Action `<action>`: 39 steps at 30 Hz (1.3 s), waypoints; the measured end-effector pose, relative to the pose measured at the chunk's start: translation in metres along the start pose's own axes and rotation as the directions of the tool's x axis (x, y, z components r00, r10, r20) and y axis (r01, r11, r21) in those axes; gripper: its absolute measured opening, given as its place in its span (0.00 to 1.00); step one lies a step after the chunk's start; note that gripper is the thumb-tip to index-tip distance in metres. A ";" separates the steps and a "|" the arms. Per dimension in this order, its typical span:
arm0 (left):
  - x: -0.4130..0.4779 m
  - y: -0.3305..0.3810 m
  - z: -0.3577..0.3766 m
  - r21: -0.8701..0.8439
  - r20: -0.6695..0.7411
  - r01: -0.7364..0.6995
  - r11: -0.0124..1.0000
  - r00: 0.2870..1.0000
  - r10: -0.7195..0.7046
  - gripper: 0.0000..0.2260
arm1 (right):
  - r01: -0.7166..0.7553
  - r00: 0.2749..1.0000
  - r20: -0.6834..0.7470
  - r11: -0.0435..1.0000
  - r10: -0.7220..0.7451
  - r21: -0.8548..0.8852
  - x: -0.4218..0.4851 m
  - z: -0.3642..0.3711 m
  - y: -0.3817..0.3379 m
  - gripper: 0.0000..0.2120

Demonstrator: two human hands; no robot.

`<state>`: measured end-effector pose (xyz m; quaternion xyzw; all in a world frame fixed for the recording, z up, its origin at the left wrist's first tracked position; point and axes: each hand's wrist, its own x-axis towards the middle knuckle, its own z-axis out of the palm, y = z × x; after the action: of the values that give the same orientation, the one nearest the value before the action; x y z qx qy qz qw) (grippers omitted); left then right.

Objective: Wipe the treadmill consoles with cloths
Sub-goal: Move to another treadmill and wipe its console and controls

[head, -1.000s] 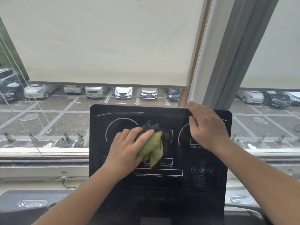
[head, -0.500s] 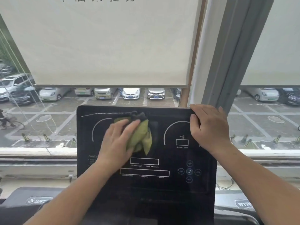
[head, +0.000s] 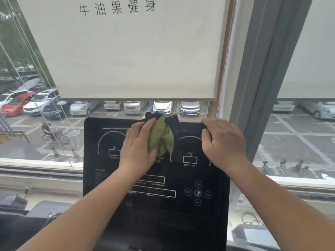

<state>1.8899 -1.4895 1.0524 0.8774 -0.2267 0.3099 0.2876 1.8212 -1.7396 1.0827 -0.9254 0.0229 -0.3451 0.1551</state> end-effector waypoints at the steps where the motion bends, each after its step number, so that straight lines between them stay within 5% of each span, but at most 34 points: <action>1: -0.005 0.016 0.010 -0.138 -0.067 0.197 0.971 0.976 -0.208 0.35 | -0.003 1.000 0.007 1.000 0.003 0.002 0.000 -0.001 0.000 0.22; 3: -0.025 0.041 0.031 -0.247 -0.128 0.323 0.914 0.924 -0.361 0.33 | -0.024 0.999 0.048 1.000 0.023 0.015 0.001 -0.004 0.002 0.23; 4: -0.038 0.047 0.040 -0.208 -0.107 0.233 0.950 0.960 -0.259 0.35 | -0.050 0.995 0.082 0.998 0.048 0.027 0.002 -0.006 0.005 0.24; 6: -0.054 0.040 0.043 -0.041 0.054 -0.170 0.985 0.984 0.172 0.41 | -0.089 0.985 0.150 0.995 0.081 0.048 0.005 -0.008 0.011 0.24; 8: -0.034 0.018 0.028 0.100 0.224 -0.552 0.828 0.823 0.522 0.43 | -0.085 0.983 0.171 0.994 0.073 0.065 0.005 -0.011 0.017 0.21; 9: -0.021 0.012 0.020 0.158 0.242 -0.611 0.776 0.786 0.569 0.43 | -0.075 0.984 0.169 0.994 0.061 0.080 0.003 -0.012 0.019 0.21; 11: 0.001 0.012 0.013 0.168 0.129 -0.469 0.867 0.882 0.453 0.41 | -0.104 0.986 0.146 0.981 0.080 0.162 0.001 -0.015 0.023 0.19; 13: 0.001 0.031 0.018 0.000 -0.004 -0.096 0.995 0.995 0.096 0.39 | -0.161 0.984 0.115 0.943 0.133 0.290 0.002 -0.019 0.028 0.18; 15: -0.016 0.051 0.034 -0.061 -0.031 0.074 0.995 0.997 -0.076 0.40 | -0.202 0.979 0.115 0.888 0.169 0.414 0.003 -0.021 0.033 0.18; 17: -0.035 0.060 0.046 0.047 0.068 -0.239 0.970 0.969 0.236 0.42 | -0.237 0.971 0.143 0.837 0.191 0.493 0.004 -0.021 0.034 0.19; 19: -0.030 0.050 0.041 0.182 0.271 -0.665 0.724 0.742 0.613 0.37 | -0.246 0.968 0.168 0.827 0.185 0.506 0.004 -0.021 0.036 0.21; 20: -0.016 0.046 0.034 0.213 0.290 -0.731 0.648 0.681 0.672 0.33 | -0.250 0.967 0.176 0.824 0.185 0.509 0.005 -0.022 0.037 0.22; 22: 0.011 0.045 0.025 0.221 0.156 -0.604 0.766 0.797 0.583 0.33 | -0.275 0.960 0.200 0.805 0.198 0.525 0.005 -0.023 0.039 0.23; 24: 0.020 0.057 0.026 0.148 0.027 -0.262 0.954 0.965 0.261 0.38 | -0.275 0.959 0.203 0.809 0.196 0.519 0.005 -0.025 0.040 0.23; 26: 0.006 0.077 0.038 0.109 0.014 -0.113 0.988 0.994 0.112 0.41 | -0.264 0.963 0.185 0.818 0.196 0.511 0.004 -0.027 0.040 0.24; 27: -0.006 0.084 0.045 0.104 0.036 -0.160 0.982 0.987 0.157 0.41 | -0.266 0.963 0.178 0.808 0.202 0.526 0.002 -0.028 0.041 0.24; 29: -0.032 0.089 0.057 0.094 0.182 -0.480 0.872 0.870 0.459 0.40 | -0.279 0.960 0.171 0.751 0.221 0.598 -0.001 -0.031 0.043 0.24; 31: -0.038 0.086 0.058 0.071 0.394 -0.789 0.611 0.584 0.709 0.35 | -0.293 0.956 0.179 0.695 0.233 0.657 -0.005 -0.032 0.045 0.24; 32: -0.028 0.084 0.055 0.074 0.429 -0.839 0.540 0.515 0.742 0.33 | -0.305 0.952 0.193 0.664 0.240 0.683 -0.006 -0.031 0.046 0.25; 34: -0.007 0.082 0.051 0.157 0.312 -0.759 0.632 0.645 0.697 0.36 | -0.340 0.938 0.230 0.574 0.258 0.745 -0.008 -0.031 0.045 0.25; 37: 0.008 0.098 0.055 0.109 0.051 -0.300 0.948 0.954 0.296 0.39 | -0.352 0.934 0.250 0.528 0.256 0.773 -0.009 -0.033 0.042 0.23; 39: -0.006 0.119 0.070 -0.013 -0.010 -0.054 0.998 0.998 0.054 0.38 | -0.353 0.932 0.248 0.515 0.263 0.781 -0.010 -0.035 0.041 0.22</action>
<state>1.8462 -1.6201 1.0469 0.8676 -0.2510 0.3202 0.2858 1.7941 -1.7863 1.0888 -0.7456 0.0178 -0.2377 0.6223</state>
